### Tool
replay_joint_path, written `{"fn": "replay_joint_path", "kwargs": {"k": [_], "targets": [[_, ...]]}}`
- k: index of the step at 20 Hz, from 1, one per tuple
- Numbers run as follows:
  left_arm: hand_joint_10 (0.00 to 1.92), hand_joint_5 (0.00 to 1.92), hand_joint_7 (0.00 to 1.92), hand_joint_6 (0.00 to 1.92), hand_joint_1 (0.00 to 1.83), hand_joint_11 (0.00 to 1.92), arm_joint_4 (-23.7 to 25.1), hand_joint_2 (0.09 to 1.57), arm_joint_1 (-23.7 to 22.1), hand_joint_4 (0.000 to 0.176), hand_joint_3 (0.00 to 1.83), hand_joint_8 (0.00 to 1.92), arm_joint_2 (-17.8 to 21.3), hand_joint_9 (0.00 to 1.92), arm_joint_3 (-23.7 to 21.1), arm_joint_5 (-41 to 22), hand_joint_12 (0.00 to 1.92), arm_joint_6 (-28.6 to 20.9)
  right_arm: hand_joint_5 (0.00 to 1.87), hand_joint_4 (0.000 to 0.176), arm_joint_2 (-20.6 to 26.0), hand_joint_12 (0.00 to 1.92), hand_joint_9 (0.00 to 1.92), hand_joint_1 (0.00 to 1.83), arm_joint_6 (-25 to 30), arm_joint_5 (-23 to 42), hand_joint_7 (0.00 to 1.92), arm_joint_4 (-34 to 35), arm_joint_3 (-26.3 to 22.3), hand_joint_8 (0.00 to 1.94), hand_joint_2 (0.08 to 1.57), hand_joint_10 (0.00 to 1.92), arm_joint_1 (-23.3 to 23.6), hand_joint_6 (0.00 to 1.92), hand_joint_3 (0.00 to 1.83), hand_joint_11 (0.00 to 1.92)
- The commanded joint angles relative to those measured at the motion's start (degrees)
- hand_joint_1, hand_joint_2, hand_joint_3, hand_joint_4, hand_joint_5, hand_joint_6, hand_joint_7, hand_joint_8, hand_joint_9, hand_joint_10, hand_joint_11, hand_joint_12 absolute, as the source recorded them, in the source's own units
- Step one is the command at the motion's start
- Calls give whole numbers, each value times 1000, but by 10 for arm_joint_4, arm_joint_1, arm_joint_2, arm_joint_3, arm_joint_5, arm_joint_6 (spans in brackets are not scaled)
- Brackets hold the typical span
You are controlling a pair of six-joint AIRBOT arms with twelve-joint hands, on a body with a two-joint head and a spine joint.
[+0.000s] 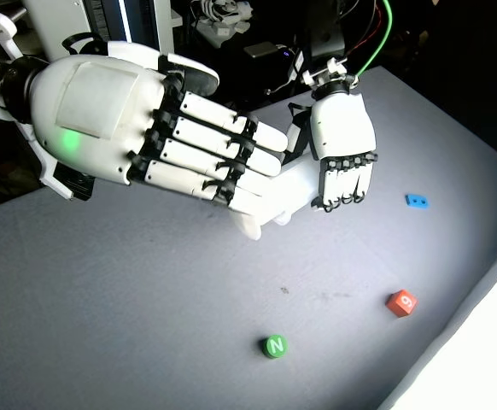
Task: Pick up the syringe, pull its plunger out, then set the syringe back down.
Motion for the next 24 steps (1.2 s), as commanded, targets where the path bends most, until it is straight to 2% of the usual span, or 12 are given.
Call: {"fn": "replay_joint_path", "kwargs": {"k": [1,3,4,5,8,10,13,15,16,18,21,24], "targets": [[1270,864,966,1266,1359,545,37,1147,-15,0,1,946,5,797,-1,-21,1262,2,4,0,2,180,37,632,6,53,37,11,0,4,1100,4,10,0,0,0],[1308,859,935,1293,1353,509,26,1160,-26,0,2,979,8,761,-2,-16,1286,11,0,0,-2,405,92,904,9,6,78,28,0,13,1000,22,34,0,0,0],[1294,863,942,1283,1354,486,22,1159,-32,0,0,995,9,757,-2,-11,1294,14,13,0,-7,467,126,904,9,-31,113,30,0,19,982,30,51,4,0,0],[1288,866,945,1277,1354,480,20,1158,-36,0,0,1000,9,755,-2,-6,1293,15,36,0,-13,450,140,908,10,-61,131,33,0,19,1002,32,68,11,0,0],[1305,864,932,1291,1352,483,16,1161,-41,0,0,995,10,753,-6,-4,1317,16,134,0,-23,498,176,949,9,-96,193,53,1,23,1030,37,97,34,5,0],[1320,882,923,1246,1354,483,9,1159,-45,0,0,1008,11,760,-7,-4,1340,23,176,0,-29,606,223,927,9,-120,242,63,1,34,1017,57,110,42,0,0],[1324,847,926,1324,1350,478,0,1167,-51,0,1,984,12,746,-6,-4,1339,28,248,0,-38,625,287,968,6,-143,323,65,2,68,1028,92,115,72,2,0],[1333,857,924,1306,1351,467,-2,1167,-53,0,0,989,12,740,-6,-4,1360,28,265,0,-45,687,197,979,2,-143,334,72,7,175,1031,444,115,125,0,0],[1305,889,951,1230,1357,491,-3,1151,-54,0,0,967,12,773,-7,-4,1367,28,263,0,-50,722,132,965,-4,-143,316,82,12,232,1005,628,113,163,0,0],[1317,880,933,1248,1355,480,-4,1156,-55,0,0,991,12,763,-7,-4,1375,28,193,0,-67,726,45,970,-24,-141,215,111,28,466,1002,841,108,304,0,0],[1320,861,930,1303,1352,460,-5,1163,-58,0,1,984,12,749,-7,-5,1367,28,111,0,-89,720,25,964,-29,-135,130,126,51,629,1044,849,96,447,3,0],[1349,879,925,1231,1355,459,-13,1160,-65,0,0,1007,12,758,-6,-7,1384,37,100,0,-109,802,56,901,-29,-126,159,126,70,613,1059,835,85,475,4,0]]}}
